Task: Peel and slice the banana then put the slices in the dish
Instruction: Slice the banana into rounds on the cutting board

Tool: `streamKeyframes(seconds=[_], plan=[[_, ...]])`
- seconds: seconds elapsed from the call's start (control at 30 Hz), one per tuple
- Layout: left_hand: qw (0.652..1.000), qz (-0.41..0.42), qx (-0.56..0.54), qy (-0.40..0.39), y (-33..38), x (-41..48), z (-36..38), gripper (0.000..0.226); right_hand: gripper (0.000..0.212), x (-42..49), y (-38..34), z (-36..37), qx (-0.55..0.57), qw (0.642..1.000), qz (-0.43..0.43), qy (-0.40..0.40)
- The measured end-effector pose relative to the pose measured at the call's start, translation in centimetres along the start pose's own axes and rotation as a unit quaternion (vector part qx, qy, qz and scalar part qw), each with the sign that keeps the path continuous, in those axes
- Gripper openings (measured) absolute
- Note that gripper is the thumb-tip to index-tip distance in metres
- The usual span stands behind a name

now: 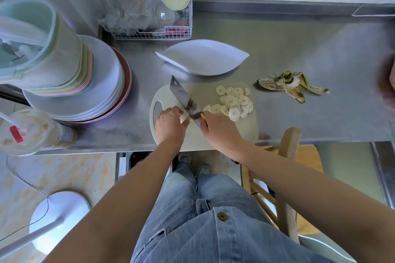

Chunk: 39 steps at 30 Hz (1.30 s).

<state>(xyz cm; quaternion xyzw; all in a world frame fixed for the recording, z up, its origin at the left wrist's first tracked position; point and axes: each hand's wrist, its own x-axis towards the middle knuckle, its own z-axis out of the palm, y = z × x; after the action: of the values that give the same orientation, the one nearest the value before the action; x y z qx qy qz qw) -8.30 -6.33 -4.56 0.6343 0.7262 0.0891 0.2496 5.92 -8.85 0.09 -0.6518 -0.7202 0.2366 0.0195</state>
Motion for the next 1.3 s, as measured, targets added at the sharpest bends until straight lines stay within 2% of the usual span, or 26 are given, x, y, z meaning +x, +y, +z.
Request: streamKeyframes(seconds=[0.27,0.5,0.7,0.93,1.07,1.23,1.3], plan=[[1.000,-0.013,-0.001,-0.005,0.1,0.1,-0.2,0.025,0.029,0.4,-0.2,1.6,-0.025,1.000,0.009,-0.005],[1.000,0.003,0.005,-0.006,0.0,-0.1,-0.5,0.025,0.029,0.4,0.6,2.2,0.010,0.999,0.029,-0.011],[0.998,0.040,-0.028,0.028,0.6,-0.7,-0.5,0.026,0.027,0.5,2.7,1.7,0.073,0.994,0.072,0.035],[1.000,0.028,-0.012,-0.004,0.3,-0.7,0.3,0.029,0.032,-0.7,2.5,2.9,0.070,0.997,0.028,-0.001],[0.999,0.029,-0.006,-0.015,0.4,-0.8,0.2,0.030,0.030,-0.8,3.5,2.8,0.058,0.997,0.049,-0.005],[0.999,0.038,-0.005,-0.019,0.5,-0.9,0.1,0.029,0.027,-0.3,6.1,1.3,0.040,0.993,0.109,0.028],[0.999,0.036,-0.002,-0.018,0.5,-0.8,0.1,0.029,0.028,-0.2,6.2,1.2,0.035,0.993,0.106,0.033]])
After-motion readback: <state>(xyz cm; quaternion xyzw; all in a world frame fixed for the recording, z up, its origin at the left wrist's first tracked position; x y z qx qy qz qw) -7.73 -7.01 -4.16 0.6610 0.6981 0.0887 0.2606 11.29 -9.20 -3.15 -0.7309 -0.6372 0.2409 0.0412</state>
